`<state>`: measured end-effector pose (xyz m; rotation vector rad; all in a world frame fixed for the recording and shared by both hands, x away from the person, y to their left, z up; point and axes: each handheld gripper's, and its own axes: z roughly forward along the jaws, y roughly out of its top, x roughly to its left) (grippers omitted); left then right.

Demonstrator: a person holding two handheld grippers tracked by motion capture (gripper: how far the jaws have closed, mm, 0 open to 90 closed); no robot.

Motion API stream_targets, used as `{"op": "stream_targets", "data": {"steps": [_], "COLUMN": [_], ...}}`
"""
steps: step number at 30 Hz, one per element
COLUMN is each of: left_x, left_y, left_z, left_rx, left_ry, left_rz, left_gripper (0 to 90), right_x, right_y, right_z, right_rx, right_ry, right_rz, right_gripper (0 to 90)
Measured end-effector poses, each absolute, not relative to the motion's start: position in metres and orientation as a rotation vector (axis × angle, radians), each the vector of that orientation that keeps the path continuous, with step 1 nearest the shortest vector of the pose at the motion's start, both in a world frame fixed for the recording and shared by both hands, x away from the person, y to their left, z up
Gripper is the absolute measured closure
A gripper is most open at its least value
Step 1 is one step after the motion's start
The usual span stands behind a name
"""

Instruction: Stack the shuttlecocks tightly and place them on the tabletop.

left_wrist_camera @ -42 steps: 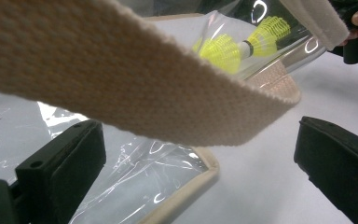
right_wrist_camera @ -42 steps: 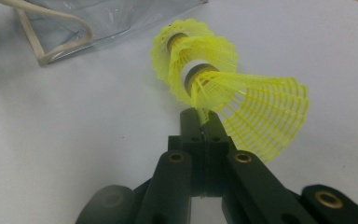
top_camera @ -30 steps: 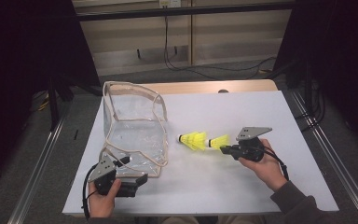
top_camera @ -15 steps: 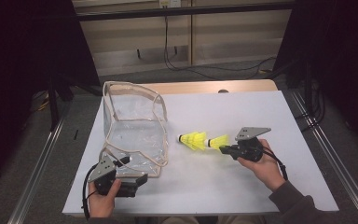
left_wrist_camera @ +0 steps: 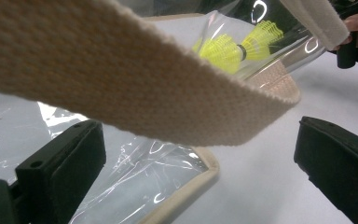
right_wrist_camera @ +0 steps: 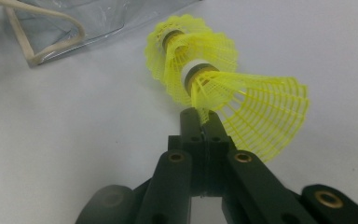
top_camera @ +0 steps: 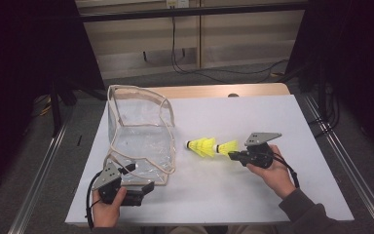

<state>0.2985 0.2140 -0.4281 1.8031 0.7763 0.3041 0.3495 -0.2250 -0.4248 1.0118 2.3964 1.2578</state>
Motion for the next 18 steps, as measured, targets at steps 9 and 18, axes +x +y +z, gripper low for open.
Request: {"op": "stream_targets", "data": {"steps": [9,18], "left_x": [0.2985,0.2986], "left_y": [0.2139,0.214], "left_z": [-0.428,-0.4281], "left_rx": [1.804,1.804], "left_ry": [0.777,0.776], "left_rz": [0.305,0.305], "left_gripper": [1.9,2.0], "right_x": [0.3508,0.3528], "right_y": [-0.2225,-0.2201], "right_z": [-0.4252,-0.4264], "right_rx": [1.014,1.021], "right_ry": [2.388,2.386], "right_rz": [1.271,1.269], "right_gripper": [90.0,90.0]}}
